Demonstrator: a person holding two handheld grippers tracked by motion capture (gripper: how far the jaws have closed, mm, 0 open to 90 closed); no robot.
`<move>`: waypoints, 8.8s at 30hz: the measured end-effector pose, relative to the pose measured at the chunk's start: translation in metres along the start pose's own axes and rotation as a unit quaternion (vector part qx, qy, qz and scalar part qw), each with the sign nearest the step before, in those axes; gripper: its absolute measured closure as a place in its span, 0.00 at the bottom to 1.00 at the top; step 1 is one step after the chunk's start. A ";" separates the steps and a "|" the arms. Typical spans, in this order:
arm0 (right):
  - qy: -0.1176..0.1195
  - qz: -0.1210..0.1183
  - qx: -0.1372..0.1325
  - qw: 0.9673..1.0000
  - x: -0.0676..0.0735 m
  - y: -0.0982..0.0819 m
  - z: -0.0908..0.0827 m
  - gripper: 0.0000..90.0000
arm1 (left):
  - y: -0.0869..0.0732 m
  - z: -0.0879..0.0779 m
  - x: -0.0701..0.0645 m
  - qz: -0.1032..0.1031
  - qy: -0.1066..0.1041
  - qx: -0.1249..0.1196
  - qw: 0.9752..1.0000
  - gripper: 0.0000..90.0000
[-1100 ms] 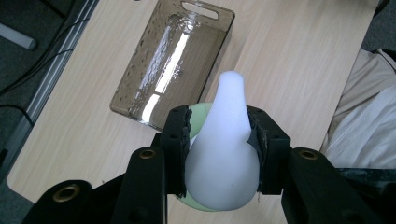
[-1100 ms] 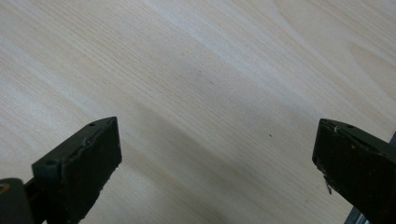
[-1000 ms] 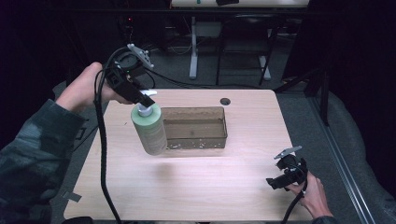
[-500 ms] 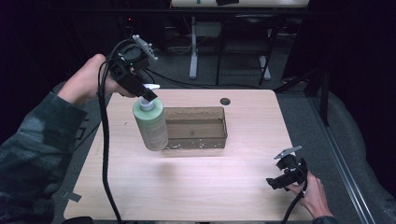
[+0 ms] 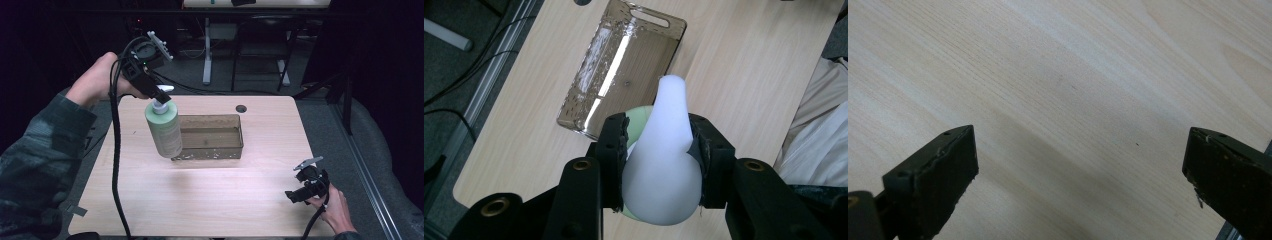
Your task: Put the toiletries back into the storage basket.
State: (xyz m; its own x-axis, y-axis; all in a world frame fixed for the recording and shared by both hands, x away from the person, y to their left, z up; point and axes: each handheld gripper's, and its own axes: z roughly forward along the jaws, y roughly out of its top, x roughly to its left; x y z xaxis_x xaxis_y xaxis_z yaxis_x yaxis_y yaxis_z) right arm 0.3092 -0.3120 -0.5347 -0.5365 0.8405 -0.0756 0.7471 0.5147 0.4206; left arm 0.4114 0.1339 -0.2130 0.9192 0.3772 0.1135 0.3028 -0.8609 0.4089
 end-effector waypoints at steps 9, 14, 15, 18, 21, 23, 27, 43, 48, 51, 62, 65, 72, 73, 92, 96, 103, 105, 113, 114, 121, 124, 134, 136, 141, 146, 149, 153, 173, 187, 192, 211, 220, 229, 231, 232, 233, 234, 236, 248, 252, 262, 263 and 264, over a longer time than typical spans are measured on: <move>0.005 0.003 -0.001 1.000 0.001 0.000 0.001 0.01 | 0.007 -0.001 0.004 -0.004 0.001 0.002 1.000 0.70; 0.003 0.001 -0.001 1.000 0.001 0.000 0.001 0.01 | 0.010 0.000 0.008 -0.005 0.004 0.006 1.000 0.70; 0.003 0.001 -0.001 1.000 0.001 0.000 0.001 0.01 | 0.010 0.000 0.009 -0.007 0.006 0.008 1.000 0.70; 0.002 0.002 -0.002 1.000 0.001 0.000 0.000 0.01 | 0.011 0.001 0.011 -0.008 0.006 0.006 1.000 0.70; 0.001 -0.002 -0.002 1.000 0.000 0.000 0.000 0.01 | 0.013 0.002 0.013 -0.010 0.007 0.006 1.000 0.70; 0.005 0.003 -0.004 1.000 0.001 0.000 0.000 0.01 | 0.014 0.003 0.014 -0.011 0.005 0.006 1.000 0.70; 0.003 0.001 -0.002 1.000 0.001 0.000 0.000 0.01 | 0.018 0.007 0.016 -0.013 0.004 0.006 1.000 0.70; 0.000 -0.003 -0.006 1.000 0.000 -0.001 -0.001 0.01 | 0.029 0.015 0.031 -0.026 0.015 0.018 0.999 0.70; -0.001 -0.003 -0.005 1.000 0.000 -0.001 -0.001 0.01 | 0.031 0.018 0.034 -0.030 0.011 0.017 0.999 0.70; 0.003 0.000 -0.006 1.000 0.001 0.000 -0.001 0.01 | 0.030 0.020 0.036 -0.034 0.012 0.017 0.999 0.70; 0.002 -0.002 -0.006 1.000 0.001 0.000 -0.001 0.01 | 0.033 0.023 0.040 -0.038 0.015 0.019 0.999 0.70; 0.000 -0.002 -0.007 1.000 0.001 0.000 -0.002 0.01 | 0.035 0.024 0.041 -0.039 0.016 0.018 0.999 0.70; -0.001 -0.005 -0.008 1.000 0.001 0.000 -0.002 0.01 | 0.039 0.027 0.042 -0.037 0.018 0.019 0.999 0.70; 0.000 -0.004 -0.008 1.000 0.002 0.000 -0.002 0.01 | 0.040 0.027 0.042 -0.038 0.017 0.019 0.999 0.70; -0.002 -0.003 -0.010 1.000 0.001 0.000 -0.003 0.01 | 0.046 0.036 0.047 -0.045 0.020 0.023 0.999 0.70; -0.002 -0.004 -0.010 1.000 0.001 0.000 -0.003 0.01 | 0.048 0.037 0.047 -0.044 0.022 0.023 0.999 0.70; -0.002 -0.003 -0.011 1.000 0.002 0.000 -0.003 0.01 | 0.050 0.039 0.049 -0.047 0.021 0.023 0.998 0.70; -0.003 -0.004 -0.010 1.000 0.001 0.000 -0.003 0.01 | 0.050 0.041 0.050 -0.048 0.022 0.022 0.998 0.70; -0.005 -0.004 -0.009 1.000 0.001 0.000 -0.004 0.01 | 0.049 0.043 0.054 -0.054 0.020 0.015 0.998 0.70; -0.005 -0.004 -0.009 1.000 0.001 0.000 -0.004 0.01 | 0.049 0.044 0.054 -0.056 0.020 0.014 0.998 0.70; -0.006 -0.005 -0.010 1.000 0.001 0.000 -0.004 0.01 | 0.046 0.052 0.058 -0.061 0.018 0.013 0.998 0.70; -0.005 -0.007 -0.010 1.000 0.001 0.000 -0.003 0.01 | 0.045 0.056 0.059 -0.062 0.018 0.016 0.998 0.70; -0.003 -0.005 -0.009 1.000 0.001 0.000 -0.003 0.01 | 0.044 0.063 0.062 -0.066 0.014 0.020 0.998 0.70; -0.003 -0.005 -0.010 1.000 0.001 0.000 -0.003 0.01 | 0.045 0.064 0.062 -0.064 0.014 0.018 0.998 0.70; -0.006 -0.008 -0.010 1.000 0.001 0.000 -0.004 0.01 | 0.046 0.064 0.061 -0.063 0.015 0.016 0.998 0.70; -0.006 -0.008 -0.010 1.000 0.001 0.000 -0.004 0.01 | 0.046 0.066 0.061 -0.063 0.014 0.017 0.998 0.70; -0.005 -0.008 -0.009 1.000 0.001 0.000 -0.004 0.01 | 0.045 0.068 0.061 -0.060 0.015 0.021 0.998 0.70; -0.005 -0.008 -0.009 1.000 0.001 0.001 -0.004 0.01 | 0.044 0.072 0.062 -0.062 0.011 0.021 0.998 0.70; -0.006 -0.009 -0.011 1.000 0.002 0.001 -0.004 0.01 | 0.038 0.088 0.061 -0.062 0.000 0.020 0.998 0.70; -0.006 -0.010 -0.010 1.000 0.002 0.001 -0.004 0.01 | 0.034 0.097 0.061 -0.061 -0.006 0.017 0.998 0.70; -0.007 -0.010 -0.012 1.000 0.003 0.001 -0.005 0.01 | 0.032 0.100 0.061 -0.062 -0.009 0.017 0.998 0.70; -0.005 -0.008 -0.012 1.000 0.003 0.001 -0.005 0.02 | 0.021 0.112 0.062 -0.059 -0.012 0.021 0.998 0.70; -0.005 -0.008 -0.013 1.000 0.003 0.001 -0.005 0.02 | 0.014 0.120 0.062 -0.062 -0.018 0.026 0.998 0.70; -0.006 -0.009 -0.012 1.000 0.004 0.001 -0.005 0.02 | 0.009 0.124 0.063 -0.063 -0.021 0.030 0.997 0.70; -0.006 -0.009 -0.013 1.000 0.004 0.001 -0.005 0.02 | 0.008 0.125 0.063 -0.063 -0.023 0.031 0.997 0.70; -0.006 -0.009 -0.013 1.000 0.004 0.001 -0.005 0.02 | 0.007 0.125 0.064 -0.065 -0.023 0.031 0.997 0.70; -0.008 -0.010 -0.013 1.000 0.003 0.001 -0.005 0.02 | 0.006 0.126 0.064 -0.065 -0.023 0.031 0.997 0.70; -0.007 -0.009 -0.013 1.000 0.004 0.001 -0.005 0.02 | 0.006 0.126 0.064 -0.065 -0.023 0.033 0.997 0.70; -0.007 -0.009 -0.013 1.000 0.004 0.001 -0.005 0.02 | 0.004 0.127 0.064 -0.065 -0.024 0.034 0.997 0.70; -0.007 -0.009 -0.013 1.000 0.004 0.001 -0.005 0.02 | 0.002 0.132 0.065 -0.064 -0.028 0.047 0.996 0.70; -0.011 -0.014 -0.011 1.000 0.003 0.001 -0.005 0.02 | 0.002 0.132 0.065 -0.063 -0.028 0.049 0.996 0.70; -0.009 -0.011 -0.014 1.000 0.003 0.001 -0.005 0.02 | -0.001 0.133 0.067 -0.068 -0.031 0.045 0.996 0.70; -0.010 -0.011 -0.014 1.000 0.003 0.001 -0.005 0.02 | -0.001 0.133 0.067 -0.069 -0.032 0.044 0.996 0.70; -0.010 -0.011 -0.014 1.000 0.003 0.001 -0.005 0.02 | -0.001 0.133 0.067 -0.069 -0.032 0.043 0.996 0.70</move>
State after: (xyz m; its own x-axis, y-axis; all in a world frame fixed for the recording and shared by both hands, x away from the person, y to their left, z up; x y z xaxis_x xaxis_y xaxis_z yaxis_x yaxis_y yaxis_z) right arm 0.3062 -0.3095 -0.5295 -0.5450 0.8321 -0.1025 0.7237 0.5286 0.4437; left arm 0.5062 0.1151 -0.3262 0.8805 0.4740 0.0030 0.4455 -0.8297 0.3364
